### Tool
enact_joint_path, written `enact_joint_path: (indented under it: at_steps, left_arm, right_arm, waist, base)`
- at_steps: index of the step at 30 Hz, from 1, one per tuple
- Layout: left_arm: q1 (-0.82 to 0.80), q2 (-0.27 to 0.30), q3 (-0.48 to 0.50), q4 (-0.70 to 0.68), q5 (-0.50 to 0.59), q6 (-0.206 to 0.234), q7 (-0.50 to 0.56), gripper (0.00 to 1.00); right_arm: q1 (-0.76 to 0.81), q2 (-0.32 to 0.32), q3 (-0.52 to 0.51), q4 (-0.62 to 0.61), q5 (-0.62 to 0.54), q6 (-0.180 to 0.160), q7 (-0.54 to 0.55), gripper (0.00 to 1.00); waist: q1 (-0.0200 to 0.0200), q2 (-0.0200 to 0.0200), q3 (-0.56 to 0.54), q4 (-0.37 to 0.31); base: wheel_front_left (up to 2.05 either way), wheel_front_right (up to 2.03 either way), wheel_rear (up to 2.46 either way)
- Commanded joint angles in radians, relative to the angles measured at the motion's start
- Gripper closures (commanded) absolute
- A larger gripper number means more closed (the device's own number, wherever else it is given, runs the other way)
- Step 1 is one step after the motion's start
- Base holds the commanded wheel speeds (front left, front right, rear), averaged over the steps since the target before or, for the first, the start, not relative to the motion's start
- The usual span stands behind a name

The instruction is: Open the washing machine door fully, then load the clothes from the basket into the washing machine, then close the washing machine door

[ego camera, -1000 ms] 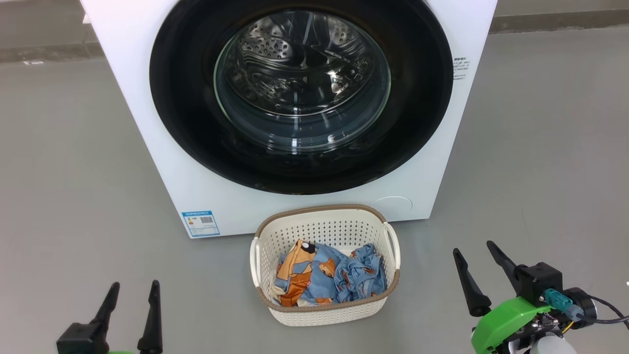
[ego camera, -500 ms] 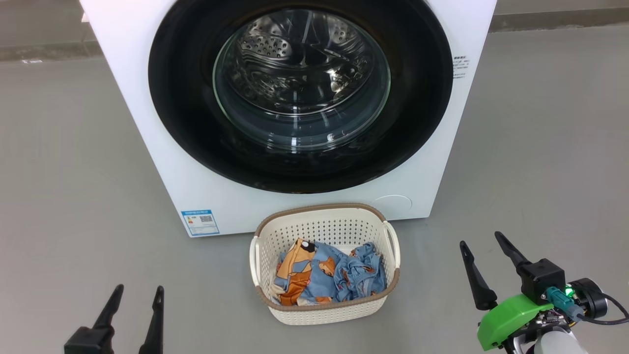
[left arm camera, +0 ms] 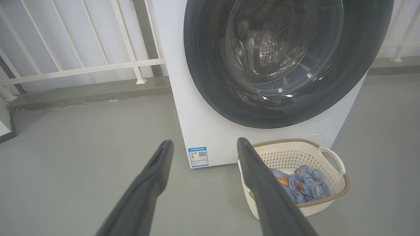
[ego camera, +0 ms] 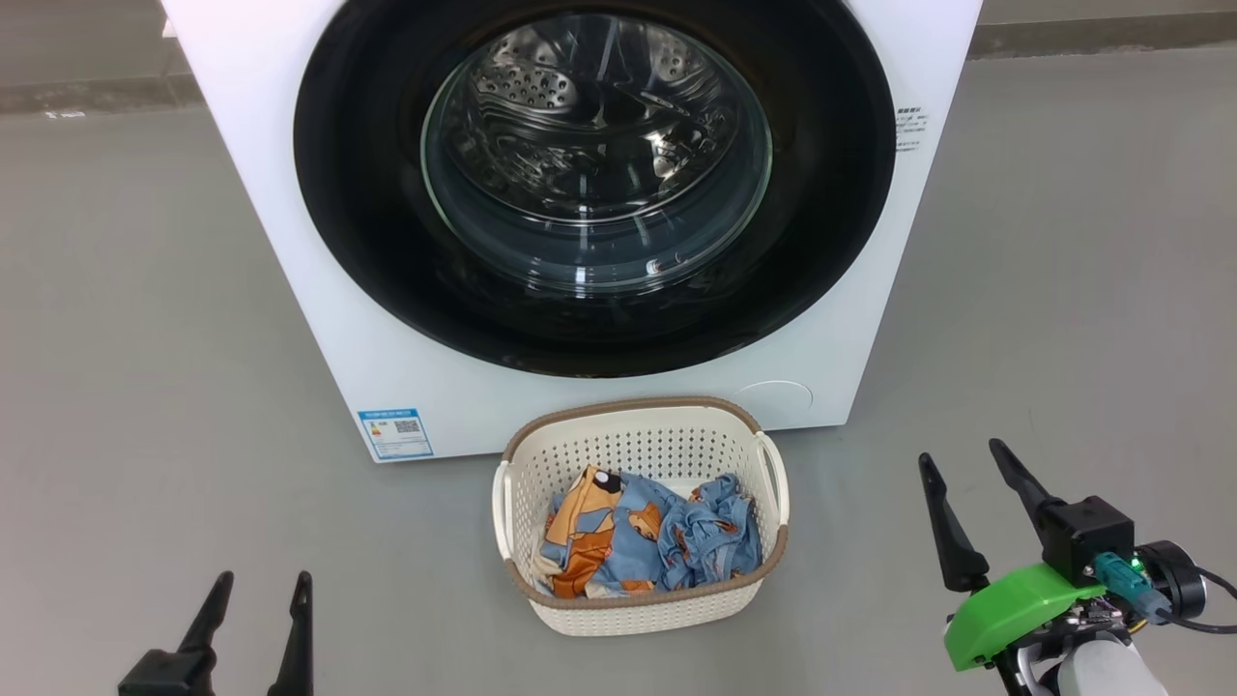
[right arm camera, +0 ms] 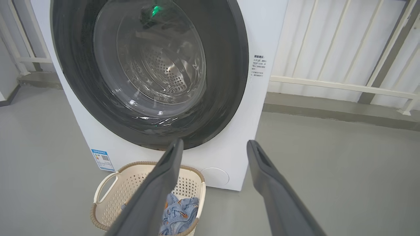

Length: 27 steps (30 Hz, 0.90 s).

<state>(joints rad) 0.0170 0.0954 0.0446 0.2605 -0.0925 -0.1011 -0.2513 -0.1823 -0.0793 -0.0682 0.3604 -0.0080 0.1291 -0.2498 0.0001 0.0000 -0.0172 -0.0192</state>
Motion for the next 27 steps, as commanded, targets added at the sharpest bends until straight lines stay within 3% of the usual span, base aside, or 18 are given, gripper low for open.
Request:
enact_joint_path:
  at_steps: [1,14,27]
  left_arm:
    - [-0.035,0.013,0.038,-0.017,-0.009,0.006,-0.01,0.0]
    - [-0.041,0.006,0.047,-0.011,-0.015,-0.001,-0.01,0.0]
    - [-0.042,-0.003,0.064,-0.021,-0.029,-0.006,-0.01,0.0]
  right_arm:
    - [-0.035,0.003,0.017,-0.027,0.015,0.002,-0.012,0.0]
    - [-0.04,0.013,0.011,-0.004,0.089,0.002,-0.012,0.0]
    - [-0.043,0.008,0.018,0.0,0.073,0.002,-0.012,0.0]
  waist:
    - [0.0,0.0,0.001,0.0]
    - [0.0,0.0,0.004,0.002]
    - [0.0,0.0,0.006,0.004]
  base:
    - [0.0,0.0,0.0]
    - [0.0,0.0,0.0]
    - [0.0,0.0,0.0]
